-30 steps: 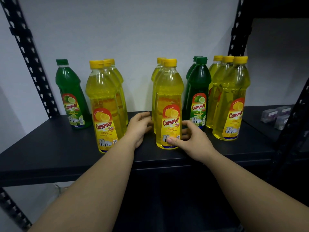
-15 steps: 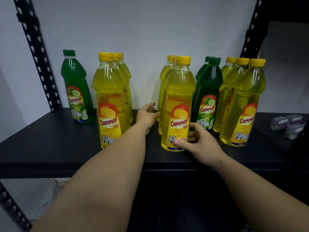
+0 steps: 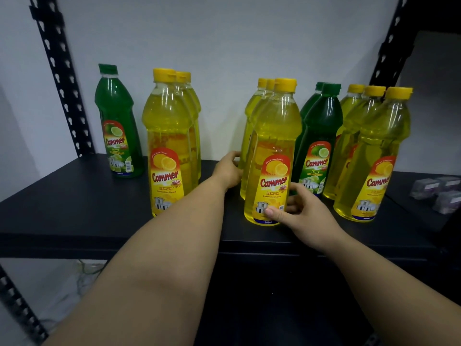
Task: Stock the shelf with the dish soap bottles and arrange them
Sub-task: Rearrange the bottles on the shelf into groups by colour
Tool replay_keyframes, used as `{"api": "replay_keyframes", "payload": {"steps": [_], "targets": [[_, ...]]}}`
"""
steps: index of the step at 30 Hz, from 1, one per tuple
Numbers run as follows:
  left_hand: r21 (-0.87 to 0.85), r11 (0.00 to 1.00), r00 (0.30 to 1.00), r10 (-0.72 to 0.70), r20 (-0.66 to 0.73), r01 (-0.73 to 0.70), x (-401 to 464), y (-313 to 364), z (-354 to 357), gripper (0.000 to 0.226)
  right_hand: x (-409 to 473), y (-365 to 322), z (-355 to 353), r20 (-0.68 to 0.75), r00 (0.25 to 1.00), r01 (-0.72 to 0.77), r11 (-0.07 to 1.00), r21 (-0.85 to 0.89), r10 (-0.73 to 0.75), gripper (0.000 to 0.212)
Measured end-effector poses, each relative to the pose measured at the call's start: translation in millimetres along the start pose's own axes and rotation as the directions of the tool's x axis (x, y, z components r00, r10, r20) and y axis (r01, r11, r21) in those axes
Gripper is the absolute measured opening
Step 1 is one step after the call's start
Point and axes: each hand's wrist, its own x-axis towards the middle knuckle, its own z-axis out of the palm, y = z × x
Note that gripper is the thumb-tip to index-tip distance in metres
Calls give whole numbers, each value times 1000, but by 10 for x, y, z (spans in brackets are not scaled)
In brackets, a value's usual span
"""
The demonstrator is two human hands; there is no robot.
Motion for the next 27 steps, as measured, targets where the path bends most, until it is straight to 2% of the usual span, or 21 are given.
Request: {"api": "replay_keyframes", "payload": {"steps": [7,10,15,27], "targets": [[25,999,1000,21,-11,-21,-38,-23,-5,68,-11,-24,-4,-11,1000,-1,1000,-5,1,60],[28,1000,1000,0,-14,0,-76,-28,-19,74,-15,-30,-4,-5,1000,-2,1000,-9,2,69],[41,999,1000,26,-17,-26,-109,-20,-24,59,-10,-17,-19,3,1000,5,1000,-11,-5,79],[103,992,997,74,-9,-73,-123,-43,-37,56,4,-19,-18,6,1000,3,1000,-6,-2,80]]}}
